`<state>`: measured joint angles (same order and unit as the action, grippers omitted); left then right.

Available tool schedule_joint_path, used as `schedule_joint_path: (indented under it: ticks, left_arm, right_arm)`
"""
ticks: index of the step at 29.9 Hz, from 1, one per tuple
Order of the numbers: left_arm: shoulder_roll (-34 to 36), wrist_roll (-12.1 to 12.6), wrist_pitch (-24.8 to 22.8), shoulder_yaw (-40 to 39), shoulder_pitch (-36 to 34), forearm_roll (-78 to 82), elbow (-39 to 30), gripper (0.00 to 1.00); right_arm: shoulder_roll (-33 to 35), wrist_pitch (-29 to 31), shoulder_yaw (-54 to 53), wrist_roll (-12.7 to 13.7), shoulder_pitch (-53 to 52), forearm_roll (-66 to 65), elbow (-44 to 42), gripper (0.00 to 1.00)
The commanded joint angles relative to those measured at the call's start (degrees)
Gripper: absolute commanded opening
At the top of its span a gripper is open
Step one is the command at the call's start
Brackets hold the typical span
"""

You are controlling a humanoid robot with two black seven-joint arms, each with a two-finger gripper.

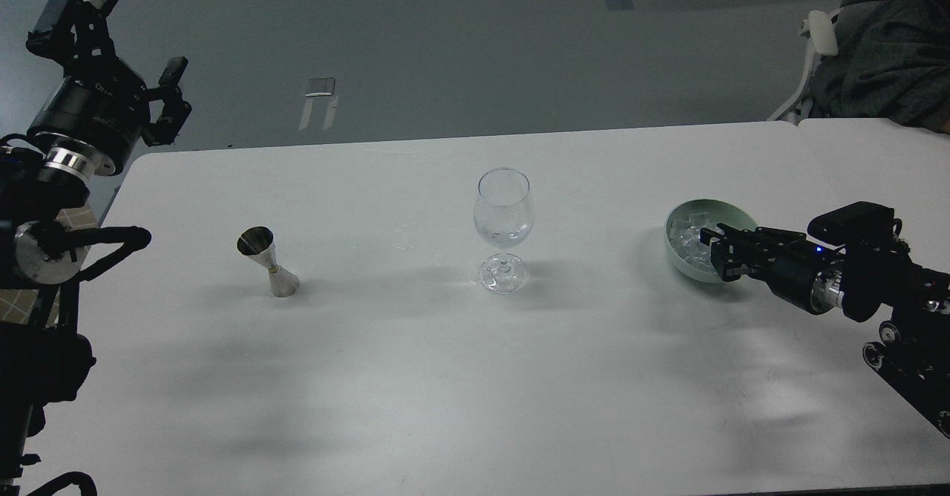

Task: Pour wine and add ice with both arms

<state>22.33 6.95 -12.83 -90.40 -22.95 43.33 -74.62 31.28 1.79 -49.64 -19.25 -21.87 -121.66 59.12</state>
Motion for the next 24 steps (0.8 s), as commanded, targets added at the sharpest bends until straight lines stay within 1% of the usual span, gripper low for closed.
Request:
schedule_joint_path:
  ticks: [1,4,6,8,10,12,16,19,21,24]
  left_arm:
    - [0.0,0.0,0.0,0.0,0.0,0.0,0.0,0.97]
    - [-0.1,0.0,0.0,0.0,0.0,0.0,0.0,0.97]
    - [-0.1,-0.1,0.0,0.0,0.0,0.0,0.0,0.97]
    - [-0.1,-0.2,0.0,0.0,0.0,0.0,0.0,0.97]
    - [-0.1,-0.2,0.1,0.0,0.0,0.0,0.0,0.97]
    - [-0.1,-0.2,0.1,0.0,0.0,0.0,0.0,0.97]
    - [0.0,-0.2,0.1,0.1,0.0,0.1,0.1,0.97]
    - [-0.1,-0.2,0.1,0.1,-0.1,0.2,0.1,0.97]
    - [-0.3,-0.2,0.1,0.1,-0.1,0.7,0.1,0.97]
    - [-1.1,-0.2,0.1,0.1,-0.2,1.7,0.1,0.97]
  right_arm:
    - [4.9,-0.3,-0.7,0.0,-0.1,2.2,5.8,0.00]
    - [10.2,0.0,-1.9,0.2,-0.2,6.3,11.7,0.00]
    - [15.5,0.4,-4.2,0.2,-0.5,9.1,16.7,0.00]
    - [18.3,0.8,-5.1,0.3,-2.4,10.0,19.9,0.00]
    - [19.3,0.9,-5.1,0.3,-4.1,10.6,21.5,0.00]
    - [20.8,1.7,-5.1,0.4,-8.2,11.1,24.4,0.00]
    - [21.5,4.8,-4.8,0.4,-13.7,11.4,27.1,0.00]
    - [20.9,9.3,-3.2,0.4,-20.5,13.6,27.3,0.00]
    - [19.4,11.6,1.7,0.4,-25.9,15.7,27.3,0.00]
    - [16.1,12.8,10.1,0.4,-34.2,16.5,26.8,0.00]
